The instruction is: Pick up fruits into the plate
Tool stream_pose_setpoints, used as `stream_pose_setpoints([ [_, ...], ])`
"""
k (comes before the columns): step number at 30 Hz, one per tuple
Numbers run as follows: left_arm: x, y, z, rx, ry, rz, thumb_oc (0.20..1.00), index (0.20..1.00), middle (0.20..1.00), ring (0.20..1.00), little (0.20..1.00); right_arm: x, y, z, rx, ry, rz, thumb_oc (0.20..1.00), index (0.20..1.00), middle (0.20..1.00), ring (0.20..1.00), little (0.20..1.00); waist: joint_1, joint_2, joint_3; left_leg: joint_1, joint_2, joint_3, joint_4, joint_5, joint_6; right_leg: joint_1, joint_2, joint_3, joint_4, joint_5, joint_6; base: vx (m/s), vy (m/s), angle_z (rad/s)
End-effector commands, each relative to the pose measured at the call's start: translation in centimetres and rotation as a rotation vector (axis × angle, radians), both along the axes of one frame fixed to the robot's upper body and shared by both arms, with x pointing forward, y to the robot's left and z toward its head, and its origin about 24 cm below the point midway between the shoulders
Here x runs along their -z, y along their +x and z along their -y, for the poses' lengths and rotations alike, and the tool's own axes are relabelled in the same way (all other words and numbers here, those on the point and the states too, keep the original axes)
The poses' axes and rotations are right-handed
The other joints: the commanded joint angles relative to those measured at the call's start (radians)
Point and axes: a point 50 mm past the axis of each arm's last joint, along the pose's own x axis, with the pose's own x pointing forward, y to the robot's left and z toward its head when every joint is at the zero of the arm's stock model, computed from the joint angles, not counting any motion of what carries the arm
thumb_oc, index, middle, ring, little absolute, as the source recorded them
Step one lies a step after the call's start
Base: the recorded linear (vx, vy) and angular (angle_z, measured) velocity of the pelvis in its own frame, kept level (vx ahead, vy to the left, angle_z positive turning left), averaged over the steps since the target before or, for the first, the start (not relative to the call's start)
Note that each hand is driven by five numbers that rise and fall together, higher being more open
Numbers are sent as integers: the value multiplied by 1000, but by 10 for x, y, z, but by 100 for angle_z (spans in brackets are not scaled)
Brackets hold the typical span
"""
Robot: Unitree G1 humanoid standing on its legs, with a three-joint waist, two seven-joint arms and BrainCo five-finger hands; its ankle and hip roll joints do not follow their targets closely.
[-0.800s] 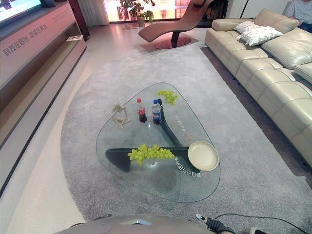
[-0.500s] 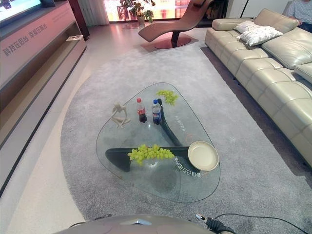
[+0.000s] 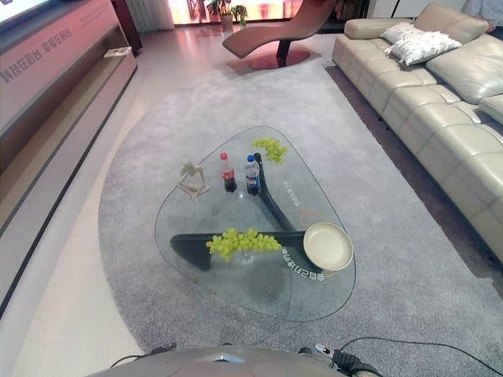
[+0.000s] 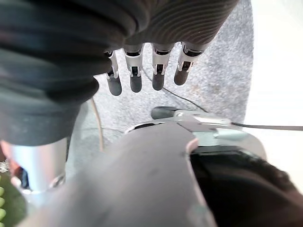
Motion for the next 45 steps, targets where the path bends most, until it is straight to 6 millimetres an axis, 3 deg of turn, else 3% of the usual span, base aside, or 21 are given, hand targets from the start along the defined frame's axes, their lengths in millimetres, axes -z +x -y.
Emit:
stream_pose_setpoints([
  [1, -18, 66, 14, 64, -32, 218, 1000, 1000, 1000, 1000, 1000, -13, 64, -10, -37, 26, 179, 1000, 1000, 1000, 1000, 1000, 14, -7, 158, 34, 3, 43, 64, -132, 19, -66, -11, 47, 101, -19, 17, -74, -25, 1],
  [3, -26, 83, 17, 68, -43, 290, 1000, 1000, 1000, 1000, 1000, -17, 74, -10, -39, 31, 218, 1000, 1000, 1000, 1000, 1000, 11, -4, 184, 13, 4, 37, 69, -127, 19, -93, -9, 51, 118, -21, 14, -85, -23, 2],
  [6, -50, 123, 23, 148, -2, 477, 1000, 1000, 1000, 1000, 1000, -29, 101, -7, -53, 29, 315, 1000, 1000, 1000, 1000, 1000, 2, 10, 255, -44, 5, 24, 83, -109, 17, -156, -1, 58, 145, -17, 4, -139, -6, 3],
  [9, -69, 147, 27, 196, 40, 599, 1000, 1000, 1000, 1000, 1000, -38, 118, -5, -64, 25, 367, 1000, 1000, 1000, 1000, 1000, -6, 21, 296, -78, 4, 21, 92, -96, 11, -186, 3, 68, 151, -11, -1, -107, 28, 0],
  [12, -104, 183, 25, 244, 131, 765, 1000, 1000, 1000, 1000, 1000, -52, 139, -1, -84, 28, 441, 1000, 1000, 1000, 1000, 1000, -12, 30, 355, -140, 0, 16, 115, -79, 6, -249, 6, 72, 174, -4, -5, -130, 17, -4],
  [14, -113, 191, 23, 258, 159, 805, 1000, 1000, 1000, 1000, 1000, -55, 144, -1, -87, 28, 460, 1000, 1000, 1000, 1000, 1000, -15, 33, 370, -156, -1, 16, 122, -75, 5, -266, 7, 75, 180, -3, -6, -84, 20, -8],
  [16, -161, 223, 8, 316, 314, 995, 1000, 1000, 1000, 1000, 1000, -68, 161, 3, -82, 28, 523, 1000, 1000, 1000, 1000, 1000, -22, 40, 423, -211, -12, 10, 144, -66, 3, -328, 12, 86, 211, -2, -10, -97, 17, -16],
  [18, -187, 235, -1, 343, 383, 1063, 1000, 1000, 1000, 1000, 1000, -73, 167, 4, -74, 32, 558, 1000, 1000, 1000, 1000, 1000, -24, 41, 431, -250, -18, 12, 151, -63, 5, -375, 13, 90, 225, 0, -10, -83, -9, -9],
  [19, -218, 250, -12, 367, 486, 1134, 1000, 1000, 1000, 1000, 1000, -78, 174, 4, -51, 47, 592, 1000, 1000, 1000, 1000, 1000, -27, 39, 431, -303, -23, 13, 162, -58, 7, -433, 19, 95, 243, 2, -10, -64, -20, -4],
  [22, -237, 259, -16, 378, 548, 1172, 1000, 1000, 1000, 1000, 1000, -81, 178, 2, -45, 53, 612, 1000, 1000, 1000, 1000, 1000, -31, 38, 431, -337, -25, 14, 171, -55, 7, -470, 21, 98, 258, 3, -11, -41, -15, -10],
  [23, -271, 274, -23, 407, 674, 1220, 1000, 1000, 1000, 1000, 1000, -85, 184, 0, -36, 61, 636, 1000, 1000, 1000, 1000, 1000, -39, 36, 431, -384, -27, 16, 187, -52, 7, -518, 23, 103, 271, 6, -11, -42, -27, -18],
  [28, -337, 299, -34, 413, 997, 1227, 1000, 1000, 1000, 1000, 1000, -95, 199, -5, -2, 83, 693, 1000, 1000, 1000, 1000, 1000, -70, 29, 431, -490, -28, 28, 214, -45, 5, -634, 35, 114, 299, 16, -15, -16, -13, -4],
  [35, -376, 311, -41, 345, 1233, 1216, 1000, 1000, 1000, 1000, 1000, -107, 213, -8, 9, 119, 762, 1000, 1000, 1000, 1000, 1000, -106, 15, 431, -597, -22, 45, 254, -40, -6, -741, 56, 129, 320, 28, -20, -11, -12, -8],
  [45, -390, 321, -29, 404, 1291, 1124, 1000, 1000, 1000, 1000, 1000, -114, 219, -19, 28, 187, 806, 1000, 1000, 1000, 1000, 1000, -138, -13, 431, -708, -18, 53, 299, -42, -11, -845, 86, 152, 349, 32, -21, 4, -21, -6],
])
